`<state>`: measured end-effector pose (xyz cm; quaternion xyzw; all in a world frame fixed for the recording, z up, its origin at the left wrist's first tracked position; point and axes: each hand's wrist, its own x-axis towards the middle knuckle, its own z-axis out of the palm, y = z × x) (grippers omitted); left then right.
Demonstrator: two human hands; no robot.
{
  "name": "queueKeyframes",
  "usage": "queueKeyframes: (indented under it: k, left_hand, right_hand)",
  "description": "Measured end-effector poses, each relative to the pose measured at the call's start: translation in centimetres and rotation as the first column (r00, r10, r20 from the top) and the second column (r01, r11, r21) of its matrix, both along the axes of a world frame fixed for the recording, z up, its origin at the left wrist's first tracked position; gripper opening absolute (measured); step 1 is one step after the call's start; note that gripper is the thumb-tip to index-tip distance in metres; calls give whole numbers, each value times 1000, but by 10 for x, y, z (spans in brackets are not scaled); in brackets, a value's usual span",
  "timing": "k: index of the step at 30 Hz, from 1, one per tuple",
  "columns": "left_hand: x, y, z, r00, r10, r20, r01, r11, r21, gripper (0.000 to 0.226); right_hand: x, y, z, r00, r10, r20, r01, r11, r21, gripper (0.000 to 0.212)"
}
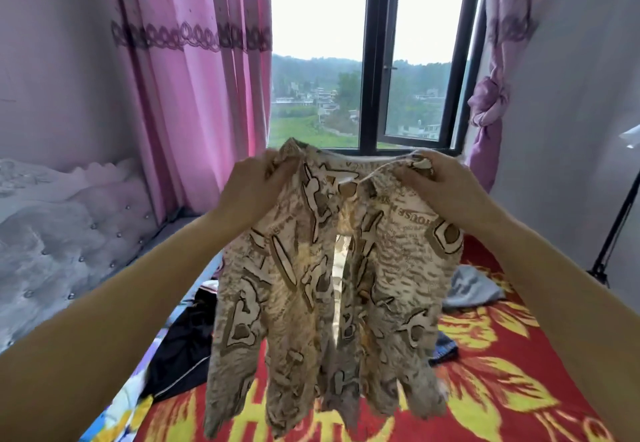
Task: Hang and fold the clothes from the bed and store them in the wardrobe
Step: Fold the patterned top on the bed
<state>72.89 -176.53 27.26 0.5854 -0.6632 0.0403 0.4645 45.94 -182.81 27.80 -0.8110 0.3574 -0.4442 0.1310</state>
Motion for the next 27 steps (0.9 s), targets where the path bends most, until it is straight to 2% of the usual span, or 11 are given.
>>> queueKeyframes:
  k: [3, 7, 11, 13, 15, 18, 20, 21, 23, 25, 27]
  left_hand:
    - [0, -9, -4, 996, -5, 88, -18, 964, 266, 43]
    - [-39, -20, -11, 990, 15, -143, 34, 944, 329, 32]
    - [-72, -16, -1, 802, -98, -590, 321, 903, 285, 20]
    - [-71, -9, 6, 702, -161, -694, 454, 851, 263, 18]
    - [-63, -1, 13, 679, -232, -697, 554, 784, 279, 15]
    - [-50, 6, 17, 785, -301, -541, 520, 795, 313, 12]
    - [-43, 7, 19, 968, -221, -121, 243, 943, 225, 11]
    - [-41, 7, 21, 985, -146, 88, 135, 984, 117, 10]
    - [-36, 9, 26, 950, -90, 299, 107, 993, -41, 48]
    - [-28, 5, 38, 910, -215, 355, 203, 977, 71, 95]
    - [-26, 3, 51, 854, -383, 352, 236, 889, 393, 95]
  right_hand:
    - [12, -15, -6, 883, -312, -352, 281, 950, -139, 34]
    - [54, -11, -10, 873, -300, -385, 335, 942, 25, 30]
    - [84, 0, -6, 980, -18, -199, 55, 982, 181, 31]
    - [83, 3, -2, 970, 240, 20, -235, 921, 310, 30]
    - [75, 5, -1, 921, 382, 72, -384, 866, 319, 24]
    - [66, 6, -6, 886, 454, 95, -459, 831, 315, 19]
    - [63, 7, -8, 892, 443, 95, -452, 856, 250, 26]
    - [61, 8, -6, 904, 413, 108, -427, 878, 215, 25]
    - [56, 9, -3, 905, 399, 146, -421, 887, 191, 26]
    - [51, 11, 1, 884, 452, 122, -468, 852, 234, 30]
    - [51, 16, 0, 861, 505, 57, -501, 825, 263, 33]
